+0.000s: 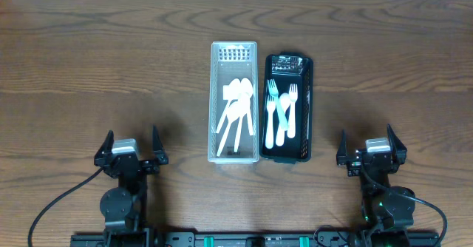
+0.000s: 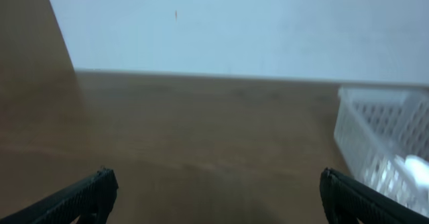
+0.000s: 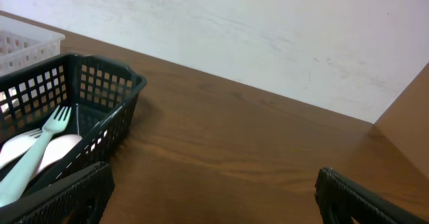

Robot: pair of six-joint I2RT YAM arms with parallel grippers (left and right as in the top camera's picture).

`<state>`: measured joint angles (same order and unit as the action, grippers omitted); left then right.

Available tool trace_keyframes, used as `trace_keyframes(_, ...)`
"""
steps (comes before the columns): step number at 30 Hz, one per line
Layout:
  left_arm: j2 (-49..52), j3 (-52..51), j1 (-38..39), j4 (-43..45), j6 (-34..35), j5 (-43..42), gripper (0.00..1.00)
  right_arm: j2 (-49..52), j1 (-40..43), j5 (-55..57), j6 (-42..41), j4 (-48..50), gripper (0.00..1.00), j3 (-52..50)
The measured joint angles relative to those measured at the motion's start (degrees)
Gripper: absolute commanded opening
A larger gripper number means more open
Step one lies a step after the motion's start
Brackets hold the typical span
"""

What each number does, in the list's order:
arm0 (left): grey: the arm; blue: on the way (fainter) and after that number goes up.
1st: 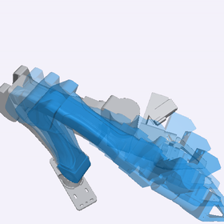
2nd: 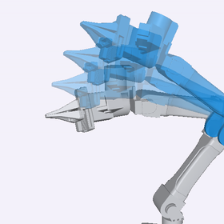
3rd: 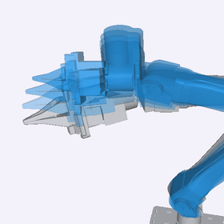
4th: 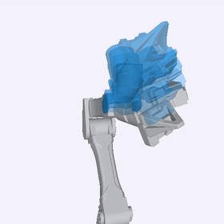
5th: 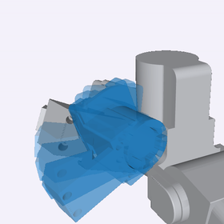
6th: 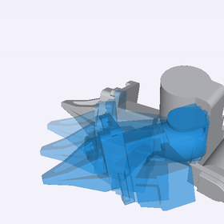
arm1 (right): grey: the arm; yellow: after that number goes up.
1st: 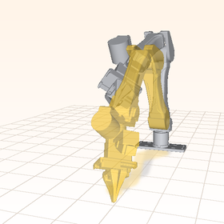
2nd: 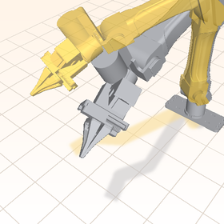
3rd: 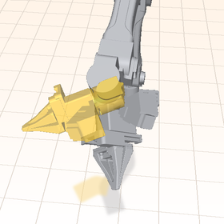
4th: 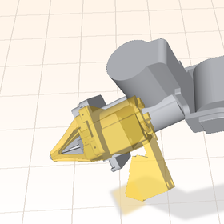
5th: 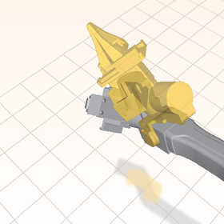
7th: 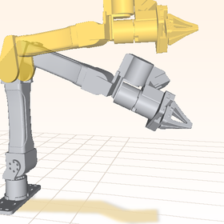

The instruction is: Pack container

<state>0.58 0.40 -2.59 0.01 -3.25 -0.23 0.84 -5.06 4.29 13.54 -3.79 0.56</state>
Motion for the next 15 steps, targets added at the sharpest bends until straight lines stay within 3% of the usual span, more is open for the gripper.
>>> trace_keyframes(15,0.0,0.7,0.0,-1.5,2.2,-1.1,0.98,0.0,0.0,0.0,0.0,0.0,0.99,0.0)
